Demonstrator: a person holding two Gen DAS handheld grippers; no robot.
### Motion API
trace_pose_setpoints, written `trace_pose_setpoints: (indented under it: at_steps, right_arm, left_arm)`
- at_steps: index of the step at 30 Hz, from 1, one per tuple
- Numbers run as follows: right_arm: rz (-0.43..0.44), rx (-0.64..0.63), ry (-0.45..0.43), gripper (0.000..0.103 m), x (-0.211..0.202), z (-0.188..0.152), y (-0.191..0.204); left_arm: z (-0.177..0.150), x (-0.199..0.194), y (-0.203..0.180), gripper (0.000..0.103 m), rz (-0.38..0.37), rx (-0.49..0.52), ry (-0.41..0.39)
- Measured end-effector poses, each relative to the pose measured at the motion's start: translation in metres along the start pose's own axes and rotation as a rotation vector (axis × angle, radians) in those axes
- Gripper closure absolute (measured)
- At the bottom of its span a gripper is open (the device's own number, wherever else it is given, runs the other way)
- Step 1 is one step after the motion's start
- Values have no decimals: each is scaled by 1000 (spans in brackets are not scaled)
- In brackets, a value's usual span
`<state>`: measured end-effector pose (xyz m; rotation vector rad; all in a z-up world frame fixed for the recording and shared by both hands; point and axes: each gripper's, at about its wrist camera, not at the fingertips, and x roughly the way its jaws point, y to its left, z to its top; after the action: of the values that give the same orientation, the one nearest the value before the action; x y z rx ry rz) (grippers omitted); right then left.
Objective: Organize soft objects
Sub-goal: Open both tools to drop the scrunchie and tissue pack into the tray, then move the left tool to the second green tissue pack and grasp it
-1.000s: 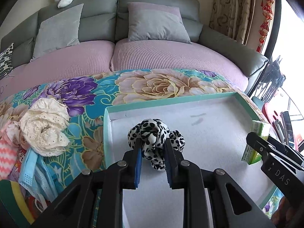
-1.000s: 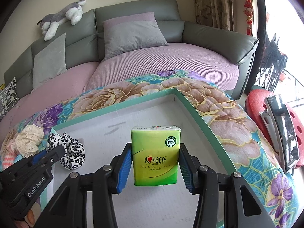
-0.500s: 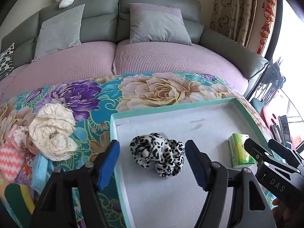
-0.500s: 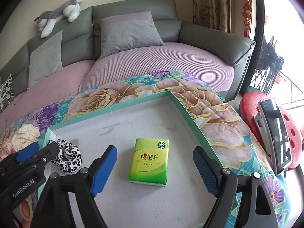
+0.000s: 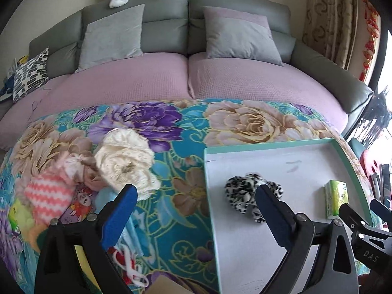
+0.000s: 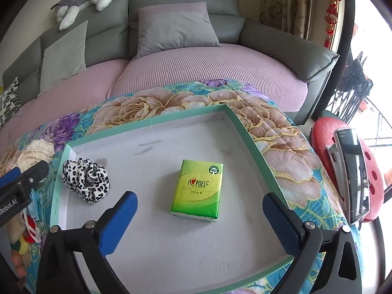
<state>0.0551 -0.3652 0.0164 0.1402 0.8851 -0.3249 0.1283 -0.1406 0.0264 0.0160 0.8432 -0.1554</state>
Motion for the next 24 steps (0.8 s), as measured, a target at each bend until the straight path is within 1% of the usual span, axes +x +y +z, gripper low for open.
trace_pose_setpoints:
  at_steps: [7, 12, 16, 19, 21, 24]
  right_arm:
    - [5, 12, 24, 0, -1, -7, 2]
    - [23, -18, 23, 0, -9, -10, 12]
    - [48, -46, 19, 0, -16, -12, 26]
    - [99, -67, -5, 0, -25, -10, 41]
    - [137, -79, -20, 0, -30, -9, 53]
    - [193, -102, -29, 0, -34, -9, 75]
  left_arm:
    - [-11, 0, 25, 5, 31, -70, 13]
    - [-18, -8, 39, 5, 44, -89, 14]
    - [-22, -17, 54, 4, 79, -99, 21]
    - [-23, -24, 70, 4, 85, -132, 18]
    - [-25, -31, 85, 4, 111, -151, 5]
    - [-28, -43, 110, 4, 178, -183, -21]
